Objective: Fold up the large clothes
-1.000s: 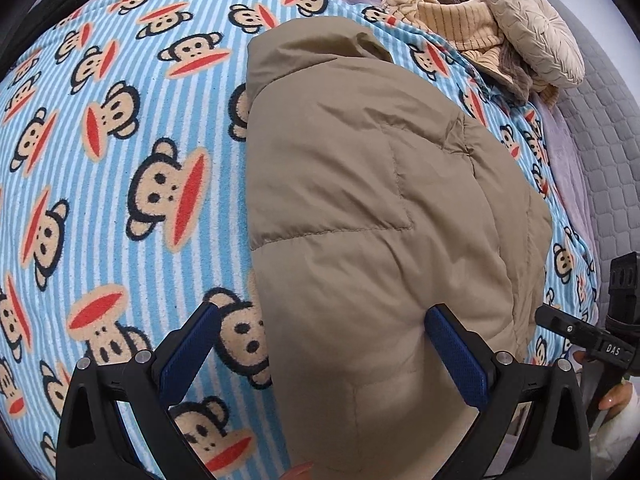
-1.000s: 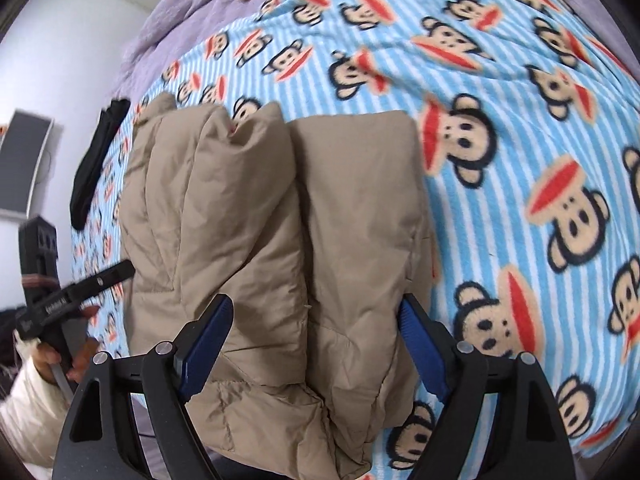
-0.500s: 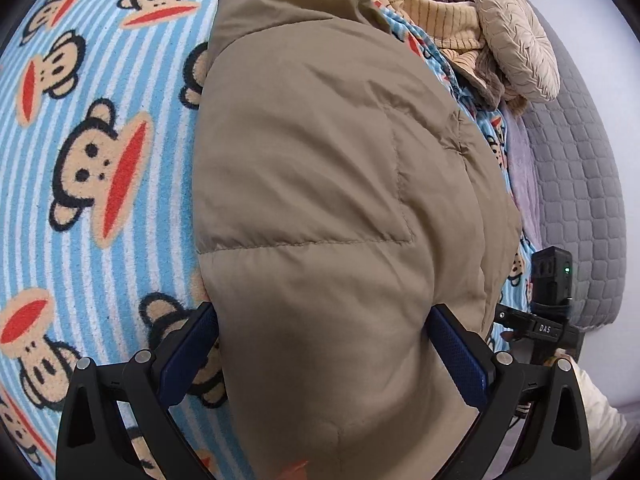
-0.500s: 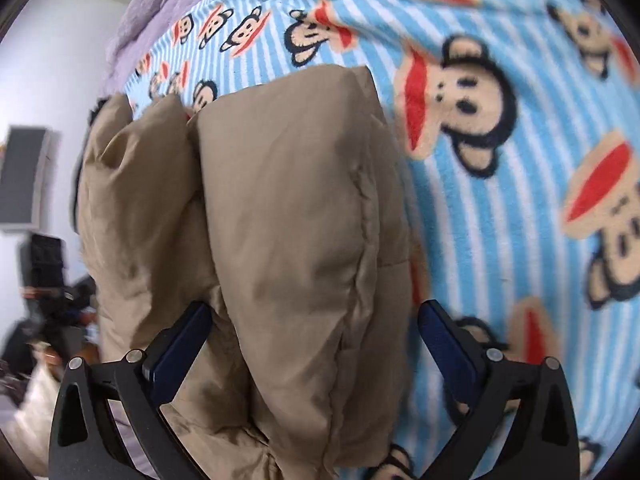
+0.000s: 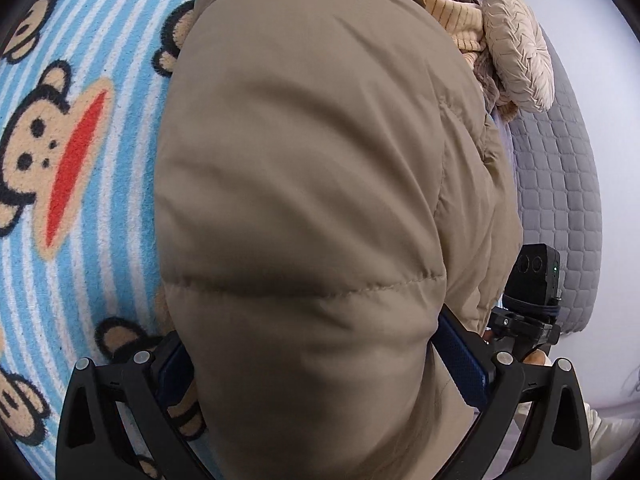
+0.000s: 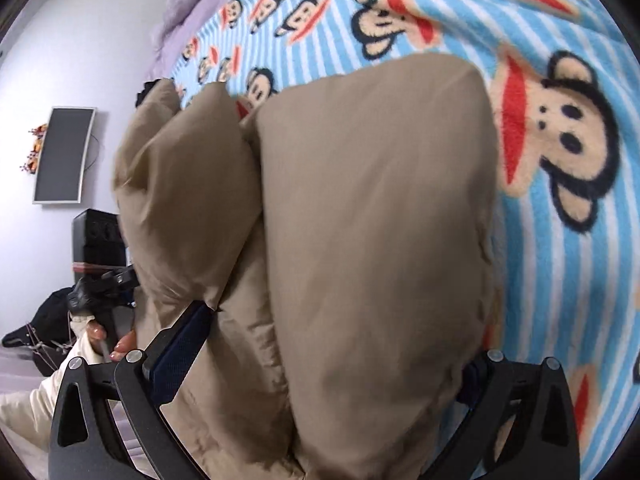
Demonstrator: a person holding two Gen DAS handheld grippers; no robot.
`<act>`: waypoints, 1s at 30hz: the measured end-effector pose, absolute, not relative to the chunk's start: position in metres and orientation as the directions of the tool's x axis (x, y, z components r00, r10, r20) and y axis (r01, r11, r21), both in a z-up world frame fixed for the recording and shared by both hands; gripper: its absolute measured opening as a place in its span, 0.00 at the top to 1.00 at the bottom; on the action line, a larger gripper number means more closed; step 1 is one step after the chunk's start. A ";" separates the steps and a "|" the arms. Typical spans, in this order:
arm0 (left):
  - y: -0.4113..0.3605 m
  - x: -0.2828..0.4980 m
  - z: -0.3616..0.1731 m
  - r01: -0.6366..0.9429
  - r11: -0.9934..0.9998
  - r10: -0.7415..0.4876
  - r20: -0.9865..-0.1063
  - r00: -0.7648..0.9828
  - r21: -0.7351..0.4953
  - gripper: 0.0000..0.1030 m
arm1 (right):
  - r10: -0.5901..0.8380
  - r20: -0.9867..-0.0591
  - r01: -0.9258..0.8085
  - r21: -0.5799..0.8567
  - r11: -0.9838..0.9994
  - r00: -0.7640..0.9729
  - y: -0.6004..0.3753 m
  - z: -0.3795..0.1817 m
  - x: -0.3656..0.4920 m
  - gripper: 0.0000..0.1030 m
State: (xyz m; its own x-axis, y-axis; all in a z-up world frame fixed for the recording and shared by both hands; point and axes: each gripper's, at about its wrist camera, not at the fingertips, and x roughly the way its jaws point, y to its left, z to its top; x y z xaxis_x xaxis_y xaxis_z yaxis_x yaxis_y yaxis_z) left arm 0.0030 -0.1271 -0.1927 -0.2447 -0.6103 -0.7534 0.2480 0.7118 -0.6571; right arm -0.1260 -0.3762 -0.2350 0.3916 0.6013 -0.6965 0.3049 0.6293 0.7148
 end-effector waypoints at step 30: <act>-0.129 -0.018 -0.072 0.453 0.818 -0.459 -0.877 0.140 -0.356 0.31 | 0.652 -0.589 0.291 0.806 0.515 0.478 -0.342 -0.189 -0.098 0.54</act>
State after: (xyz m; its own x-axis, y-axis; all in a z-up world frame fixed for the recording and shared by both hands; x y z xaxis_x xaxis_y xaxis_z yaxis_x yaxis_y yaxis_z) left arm -0.0183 -0.1289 -0.0722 0.1398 -0.4592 -0.8773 0.4527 0.8176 -0.3558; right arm -0.0975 -0.3415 -0.1887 0.4779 0.6518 -0.5890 0.2914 0.5149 0.8062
